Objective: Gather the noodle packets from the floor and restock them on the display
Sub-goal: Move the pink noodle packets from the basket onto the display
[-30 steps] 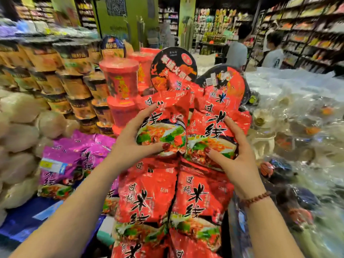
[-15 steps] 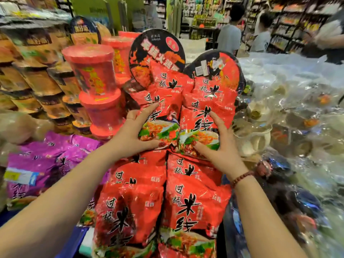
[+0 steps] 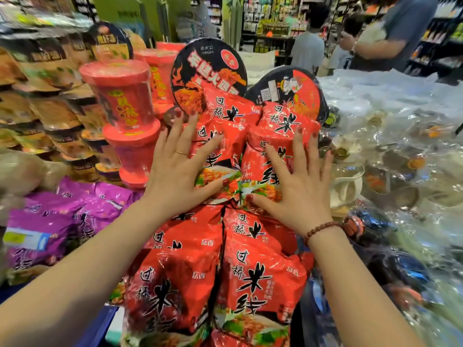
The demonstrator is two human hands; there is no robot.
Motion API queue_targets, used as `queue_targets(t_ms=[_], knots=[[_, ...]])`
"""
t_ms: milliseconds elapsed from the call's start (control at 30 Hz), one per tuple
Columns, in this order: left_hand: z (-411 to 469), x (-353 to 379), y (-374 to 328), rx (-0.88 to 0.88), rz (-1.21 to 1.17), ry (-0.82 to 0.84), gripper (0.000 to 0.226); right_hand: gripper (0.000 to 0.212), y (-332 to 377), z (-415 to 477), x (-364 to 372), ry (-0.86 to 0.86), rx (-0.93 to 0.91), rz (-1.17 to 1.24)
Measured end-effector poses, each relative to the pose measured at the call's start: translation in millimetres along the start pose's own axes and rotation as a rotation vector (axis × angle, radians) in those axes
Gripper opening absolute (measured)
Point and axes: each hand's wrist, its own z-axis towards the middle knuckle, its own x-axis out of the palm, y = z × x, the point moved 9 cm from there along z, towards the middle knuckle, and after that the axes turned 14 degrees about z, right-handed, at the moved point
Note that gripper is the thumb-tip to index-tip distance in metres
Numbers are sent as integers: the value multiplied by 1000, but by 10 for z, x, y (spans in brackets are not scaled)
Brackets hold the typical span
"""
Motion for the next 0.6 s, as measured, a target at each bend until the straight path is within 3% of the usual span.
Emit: queue_targets(t_ms=[200, 600], knots=[[106, 238, -114, 74, -3, 113, 72, 91, 38, 110, 204, 175, -27, -14], [91, 169, -79, 79, -53, 213, 71, 91, 84, 146, 130, 211, -22, 31]])
